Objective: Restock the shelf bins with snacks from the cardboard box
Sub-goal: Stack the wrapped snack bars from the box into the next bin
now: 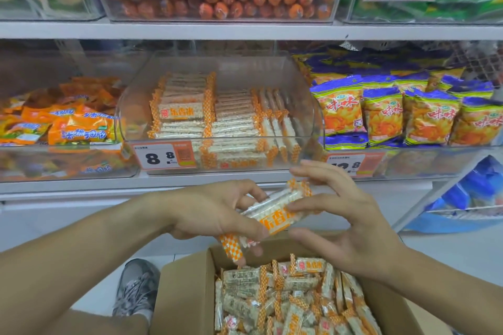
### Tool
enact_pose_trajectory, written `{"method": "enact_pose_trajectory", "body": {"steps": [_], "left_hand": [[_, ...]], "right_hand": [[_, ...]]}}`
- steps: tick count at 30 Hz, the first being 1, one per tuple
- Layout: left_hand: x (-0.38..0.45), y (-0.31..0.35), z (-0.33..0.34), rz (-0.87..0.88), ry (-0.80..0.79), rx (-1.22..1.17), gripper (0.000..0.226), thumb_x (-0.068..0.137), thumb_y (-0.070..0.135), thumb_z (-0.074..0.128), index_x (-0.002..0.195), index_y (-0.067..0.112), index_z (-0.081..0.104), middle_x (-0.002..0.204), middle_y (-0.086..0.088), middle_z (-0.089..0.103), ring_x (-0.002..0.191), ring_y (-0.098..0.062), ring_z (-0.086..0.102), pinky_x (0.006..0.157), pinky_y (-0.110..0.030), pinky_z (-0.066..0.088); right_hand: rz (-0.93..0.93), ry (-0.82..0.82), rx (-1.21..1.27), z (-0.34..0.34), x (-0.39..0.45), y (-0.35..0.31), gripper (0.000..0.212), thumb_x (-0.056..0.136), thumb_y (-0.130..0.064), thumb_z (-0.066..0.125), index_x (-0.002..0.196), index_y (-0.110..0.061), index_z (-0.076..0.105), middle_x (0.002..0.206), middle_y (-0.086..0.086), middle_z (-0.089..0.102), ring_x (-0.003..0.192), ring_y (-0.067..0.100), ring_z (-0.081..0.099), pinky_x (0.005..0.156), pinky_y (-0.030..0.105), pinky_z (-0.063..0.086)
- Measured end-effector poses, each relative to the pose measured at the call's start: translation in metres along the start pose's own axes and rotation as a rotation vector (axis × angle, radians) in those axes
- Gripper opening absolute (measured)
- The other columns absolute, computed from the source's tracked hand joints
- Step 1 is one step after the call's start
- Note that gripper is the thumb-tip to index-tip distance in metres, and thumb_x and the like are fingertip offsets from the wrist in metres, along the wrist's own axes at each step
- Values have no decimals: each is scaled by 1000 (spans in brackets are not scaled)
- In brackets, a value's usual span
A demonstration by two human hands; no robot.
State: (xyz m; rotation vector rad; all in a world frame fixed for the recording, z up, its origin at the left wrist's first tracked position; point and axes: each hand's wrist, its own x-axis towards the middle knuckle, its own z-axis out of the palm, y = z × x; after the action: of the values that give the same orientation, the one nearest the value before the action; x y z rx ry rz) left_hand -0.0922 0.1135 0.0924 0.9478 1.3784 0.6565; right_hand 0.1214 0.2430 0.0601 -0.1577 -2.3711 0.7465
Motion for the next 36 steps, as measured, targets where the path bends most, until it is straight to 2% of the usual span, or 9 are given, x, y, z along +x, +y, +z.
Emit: {"method": "enact_pose_trajectory", "body": {"steps": [3, 5, 9, 12, 18, 21, 25, 31, 36], "left_hand": [[1, -3, 0, -22, 70, 253, 59, 75, 25, 85, 119, 26, 45, 116, -1, 67, 92, -27, 70, 85, -50, 57], [-4, 1, 1, 17, 81, 467, 53, 78, 37, 83, 115, 34, 45, 110, 12, 63, 78, -7, 64, 74, -28, 52], [-10, 7, -4, 192, 182, 761, 43, 80, 42, 81, 116, 39, 58, 108, 20, 58, 89, 1, 57, 75, -17, 45], [-15, 9, -12, 287, 300, 760, 64, 75, 41, 85, 130, 41, 53, 109, 24, 58, 95, 10, 54, 75, -9, 39], [-27, 10, -20, 452, 504, 530, 72, 73, 51, 78, 135, 38, 46, 120, 21, 61, 112, 2, 59, 95, -25, 48], [-38, 9, -36, 432, 861, 685, 79, 70, 70, 65, 137, 35, 44, 123, 24, 52, 114, 9, 48, 90, -10, 38], [-51, -15, -78, 353, 1141, 850, 53, 83, 46, 75, 127, 21, 58, 116, 6, 58, 112, -12, 53, 92, -26, 42], [-49, -54, -110, 311, 1192, 974, 24, 84, 28, 75, 106, 20, 67, 105, -1, 57, 107, -25, 50, 90, -39, 46], [-44, -57, -111, 397, 1251, 935, 18, 85, 23, 76, 99, 17, 68, 99, 2, 57, 102, -22, 48, 80, -44, 49]], "right_hand": [[225, -62, 51, 5, -3, 3, 60, 84, -54, 73, 135, -37, 47, 148, -15, 41, 138, 7, 43, 107, 33, 42], [330, -185, 110, 7, -5, 5, 69, 85, -60, 70, 143, -50, 32, 147, -25, 40, 134, 2, 45, 106, 32, 44], [324, -296, 118, 10, -6, 4, 49, 85, -55, 72, 129, -46, 54, 120, -20, 61, 113, 7, 60, 93, 33, 50], [284, -268, 124, 12, 0, -1, 41, 77, -56, 81, 110, -41, 62, 106, -13, 65, 104, 13, 63, 87, 38, 53], [226, -172, 32, 6, 24, -18, 36, 84, -44, 78, 111, -35, 55, 107, -18, 62, 104, 9, 61, 81, 13, 44], [111, -96, -210, 3, 57, -20, 34, 86, -44, 68, 114, -31, 54, 105, -19, 59, 98, 4, 59, 82, 19, 45], [77, -35, -348, 13, 115, -19, 34, 87, -31, 73, 115, -21, 56, 105, -12, 59, 98, 13, 58, 83, 32, 47], [378, -250, -255, 70, 207, 2, 43, 83, -37, 80, 114, -24, 54, 118, -3, 60, 110, 17, 58, 88, 31, 46], [398, -367, -213, 124, 249, 21, 43, 79, -35, 84, 113, -22, 62, 119, 0, 62, 112, 19, 59, 86, 28, 44]]}}
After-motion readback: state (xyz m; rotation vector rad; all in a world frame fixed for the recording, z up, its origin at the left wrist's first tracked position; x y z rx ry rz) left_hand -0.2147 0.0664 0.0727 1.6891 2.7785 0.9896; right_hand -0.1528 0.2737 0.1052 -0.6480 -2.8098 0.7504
